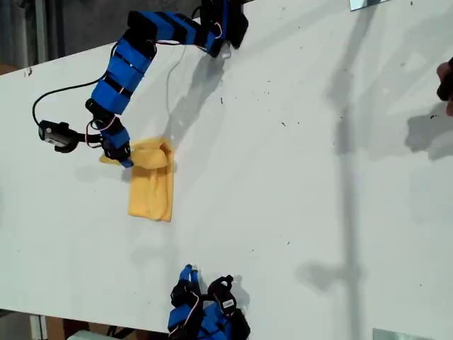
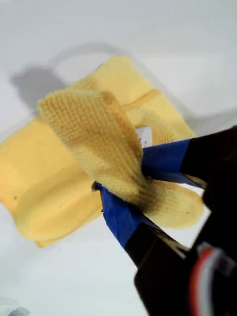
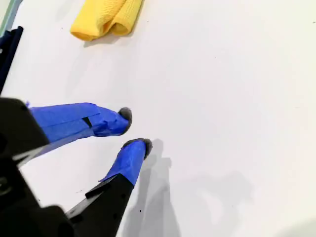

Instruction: Grasp corners of a square towel and fold twice.

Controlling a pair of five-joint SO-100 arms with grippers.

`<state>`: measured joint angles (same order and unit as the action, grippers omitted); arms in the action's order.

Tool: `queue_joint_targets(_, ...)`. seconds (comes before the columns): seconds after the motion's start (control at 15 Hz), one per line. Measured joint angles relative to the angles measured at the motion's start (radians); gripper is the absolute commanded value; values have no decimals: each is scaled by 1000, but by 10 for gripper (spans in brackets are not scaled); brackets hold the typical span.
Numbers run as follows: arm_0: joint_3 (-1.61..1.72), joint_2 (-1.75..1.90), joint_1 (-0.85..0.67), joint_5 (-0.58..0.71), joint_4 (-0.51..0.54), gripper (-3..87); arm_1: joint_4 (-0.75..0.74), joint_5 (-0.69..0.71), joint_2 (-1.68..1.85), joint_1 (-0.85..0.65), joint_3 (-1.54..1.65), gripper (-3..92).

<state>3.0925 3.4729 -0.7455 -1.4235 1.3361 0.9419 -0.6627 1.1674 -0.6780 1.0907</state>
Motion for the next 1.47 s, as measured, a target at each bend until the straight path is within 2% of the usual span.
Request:
queue_joint_targets(0.27,0,0,0,0,0,86,-184,58,-129,83,-97,-1)
queue_joint_targets(0.6,0,0,0,3,0,87,-405,60,-173,94,-124,-1)
queue_joint_targets(0.67,0,0,0,6,-2,87,-436,60,-196,94,-132,42)
queue_joint_targets(0.73,0,0,0,6,-2,87,-451,57,-216,94,-132,198)
queue_joint_targets(0.8,0,0,0,6,-2,87,-457,43,-235,94,-132,245)
queue_joint_targets(1.27,0,0,0,9,-2,87,-448,28,-244,94,-132,303)
queue_joint_targets(1.47,0,0,0,9,-2,88,-368,29,-172,91,-91,306)
